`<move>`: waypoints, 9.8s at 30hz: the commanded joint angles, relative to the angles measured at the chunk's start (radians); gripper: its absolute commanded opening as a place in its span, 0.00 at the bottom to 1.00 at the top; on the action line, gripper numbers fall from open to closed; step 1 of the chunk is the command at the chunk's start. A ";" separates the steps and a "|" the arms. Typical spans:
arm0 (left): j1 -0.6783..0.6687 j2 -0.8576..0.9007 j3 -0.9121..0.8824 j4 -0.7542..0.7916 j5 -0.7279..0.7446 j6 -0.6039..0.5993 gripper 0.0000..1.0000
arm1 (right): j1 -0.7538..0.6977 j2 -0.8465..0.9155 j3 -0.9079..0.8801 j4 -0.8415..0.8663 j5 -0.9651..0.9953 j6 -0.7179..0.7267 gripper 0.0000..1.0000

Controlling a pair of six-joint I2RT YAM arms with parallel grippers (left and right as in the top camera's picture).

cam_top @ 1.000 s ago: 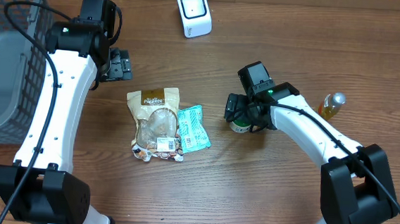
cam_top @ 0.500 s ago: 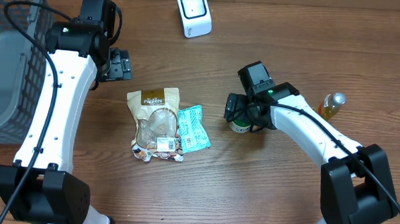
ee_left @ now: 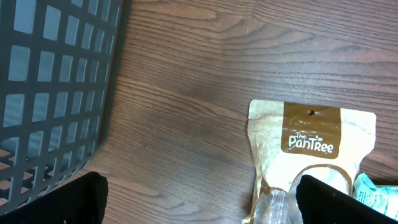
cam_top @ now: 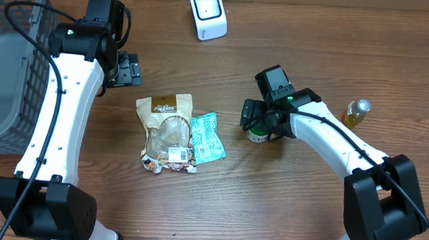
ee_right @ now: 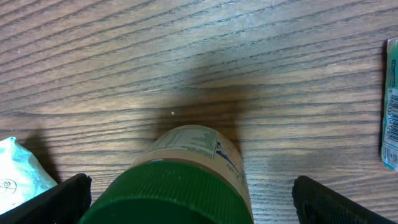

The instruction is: Scan the item barcode

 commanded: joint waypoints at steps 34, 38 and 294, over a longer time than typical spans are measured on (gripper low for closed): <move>0.005 0.004 0.014 0.001 -0.013 0.007 1.00 | 0.002 0.003 -0.007 0.001 -0.036 0.005 1.00; 0.005 0.004 0.014 0.001 -0.013 0.007 1.00 | 0.002 0.003 -0.007 0.001 -0.036 0.005 1.00; 0.005 0.004 0.014 0.001 -0.013 0.007 0.99 | -0.015 0.630 0.803 1.181 0.025 -0.476 0.04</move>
